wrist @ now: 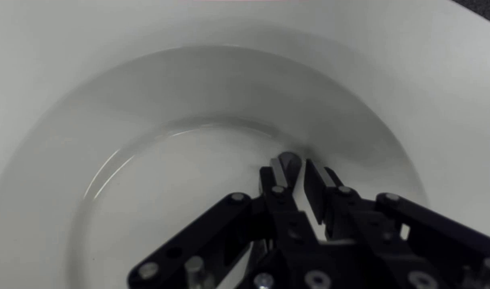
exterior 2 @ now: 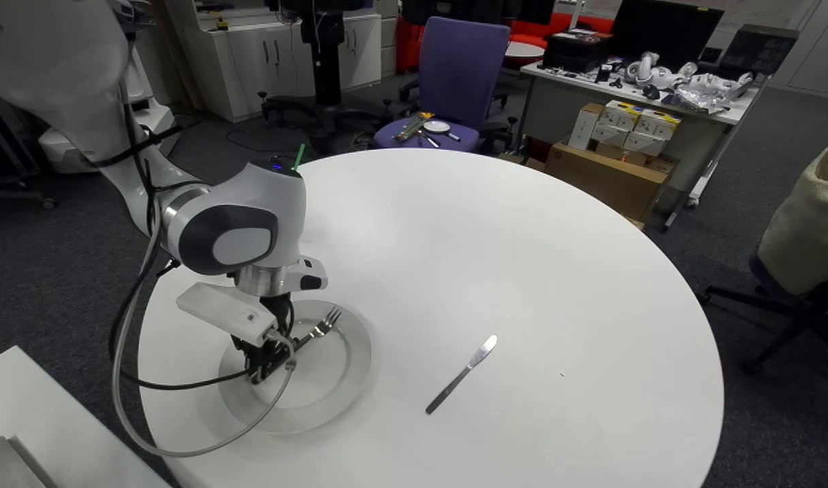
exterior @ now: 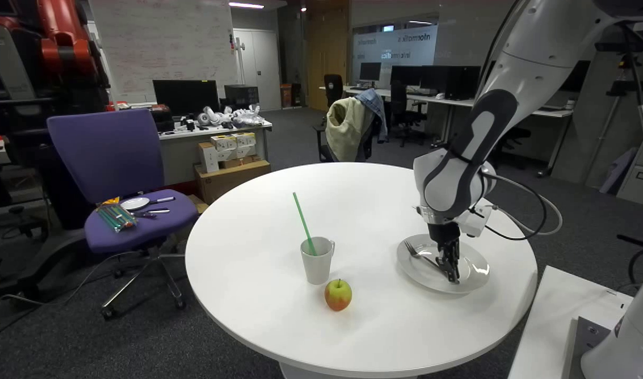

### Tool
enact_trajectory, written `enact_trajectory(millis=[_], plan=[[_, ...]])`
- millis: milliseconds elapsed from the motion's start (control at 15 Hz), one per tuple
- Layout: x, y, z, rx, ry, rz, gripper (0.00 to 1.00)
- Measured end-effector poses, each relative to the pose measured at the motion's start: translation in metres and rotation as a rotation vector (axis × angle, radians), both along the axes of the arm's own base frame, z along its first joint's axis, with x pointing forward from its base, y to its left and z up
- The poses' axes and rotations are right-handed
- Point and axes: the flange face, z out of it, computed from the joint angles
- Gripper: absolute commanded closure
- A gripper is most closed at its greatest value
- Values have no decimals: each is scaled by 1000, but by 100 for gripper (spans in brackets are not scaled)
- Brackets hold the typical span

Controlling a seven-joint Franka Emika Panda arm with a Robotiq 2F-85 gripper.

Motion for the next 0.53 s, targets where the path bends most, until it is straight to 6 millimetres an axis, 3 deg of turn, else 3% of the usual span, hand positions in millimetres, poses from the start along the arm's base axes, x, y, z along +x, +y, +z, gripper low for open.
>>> enact_trajectory(millis=[333, 533], plan=[[-3, -10, -1, -5, 3, -22, 84], [-4, -13, -1, -7, 4, -29, 82]])
